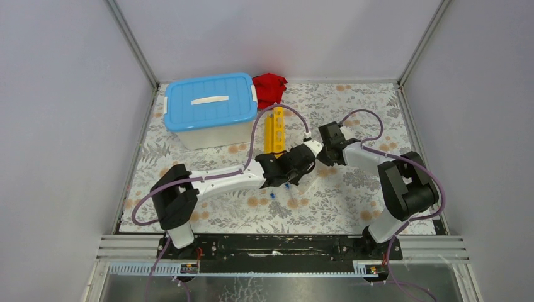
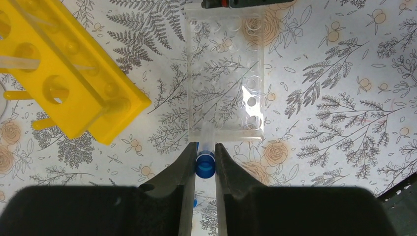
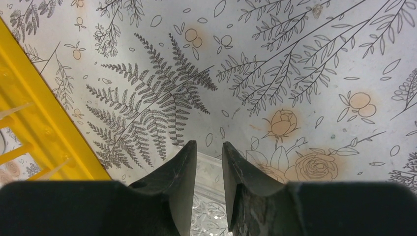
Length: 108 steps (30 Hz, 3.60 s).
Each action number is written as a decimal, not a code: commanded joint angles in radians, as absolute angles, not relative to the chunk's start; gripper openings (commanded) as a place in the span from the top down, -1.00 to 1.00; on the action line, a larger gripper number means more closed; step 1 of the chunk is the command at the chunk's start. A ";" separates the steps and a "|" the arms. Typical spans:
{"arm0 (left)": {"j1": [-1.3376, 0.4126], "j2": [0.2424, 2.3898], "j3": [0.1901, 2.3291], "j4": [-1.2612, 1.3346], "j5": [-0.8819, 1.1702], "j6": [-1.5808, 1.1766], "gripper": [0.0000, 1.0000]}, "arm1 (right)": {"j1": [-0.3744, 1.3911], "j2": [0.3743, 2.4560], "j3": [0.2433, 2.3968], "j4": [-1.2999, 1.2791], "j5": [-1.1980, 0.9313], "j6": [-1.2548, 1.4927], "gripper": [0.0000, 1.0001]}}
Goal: Organize the chemistry lab equipment
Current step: Move the test tube rack to the center of the board.
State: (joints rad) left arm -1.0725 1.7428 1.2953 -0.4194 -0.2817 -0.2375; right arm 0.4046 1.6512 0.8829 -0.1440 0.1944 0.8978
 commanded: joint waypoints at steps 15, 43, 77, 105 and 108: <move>-1.080 1.678 1.269 -0.320 -0.297 -0.249 1.00 | 0.433 1.601 0.870 -0.138 0.243 0.939 0.35; -1.088 1.755 1.275 -0.265 -0.300 -0.247 1.00 | 0.426 1.536 0.827 -0.129 0.299 0.966 0.27; -1.079 1.857 1.372 -0.364 -0.267 -0.238 1.00 | 0.414 1.532 0.799 -0.107 0.298 0.952 0.26; -1.035 1.880 1.393 -0.411 -0.206 -0.268 0.48 | 0.411 1.547 0.798 -0.100 0.295 0.941 0.26; -1.035 1.881 1.391 -0.411 -0.203 -0.270 0.36 | 0.411 1.546 0.798 -0.100 0.295 0.940 0.26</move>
State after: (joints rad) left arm -1.0447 1.8637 1.3628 -0.4091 -0.2115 -0.2600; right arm 0.4114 1.5539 0.7986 -0.1215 0.2539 0.9463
